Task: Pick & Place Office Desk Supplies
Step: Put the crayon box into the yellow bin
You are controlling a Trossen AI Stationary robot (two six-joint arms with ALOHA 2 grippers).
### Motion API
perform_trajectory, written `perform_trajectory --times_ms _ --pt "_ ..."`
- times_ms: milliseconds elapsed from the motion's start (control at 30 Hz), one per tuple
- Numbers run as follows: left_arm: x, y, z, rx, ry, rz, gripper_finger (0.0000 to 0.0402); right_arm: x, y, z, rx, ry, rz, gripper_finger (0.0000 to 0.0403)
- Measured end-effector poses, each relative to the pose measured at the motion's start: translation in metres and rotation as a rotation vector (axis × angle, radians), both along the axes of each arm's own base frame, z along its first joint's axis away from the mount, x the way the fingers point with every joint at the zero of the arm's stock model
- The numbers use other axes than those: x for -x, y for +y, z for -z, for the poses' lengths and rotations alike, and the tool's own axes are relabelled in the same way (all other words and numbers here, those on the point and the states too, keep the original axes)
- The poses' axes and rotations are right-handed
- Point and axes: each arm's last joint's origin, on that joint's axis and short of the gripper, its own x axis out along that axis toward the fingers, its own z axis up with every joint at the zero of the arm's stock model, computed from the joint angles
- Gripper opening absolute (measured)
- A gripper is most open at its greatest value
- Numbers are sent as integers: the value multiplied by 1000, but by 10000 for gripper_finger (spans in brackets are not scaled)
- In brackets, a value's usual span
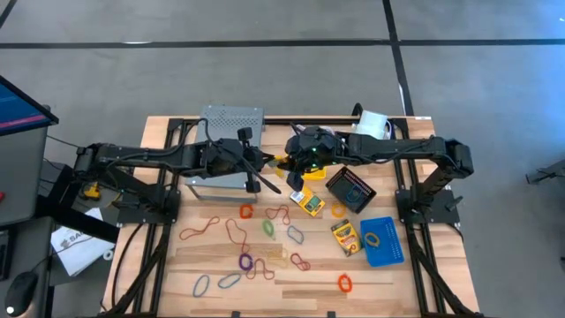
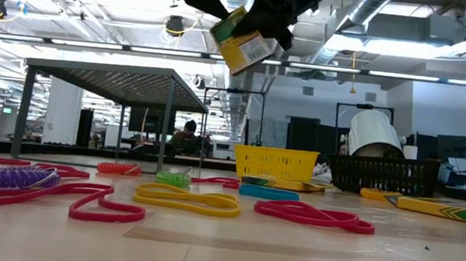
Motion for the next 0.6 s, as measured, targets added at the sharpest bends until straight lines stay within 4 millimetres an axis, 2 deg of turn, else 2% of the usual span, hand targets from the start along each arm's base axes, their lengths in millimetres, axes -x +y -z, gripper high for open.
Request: perform_trajectory --times_ms 367,600 --pt "-1 0 0 45 -29 -20 5 2 -3 2 -59 17 -24 27" --pt "3 1 -8 30 -77 -59 62 7 -6 2 -63 50 -22 27"
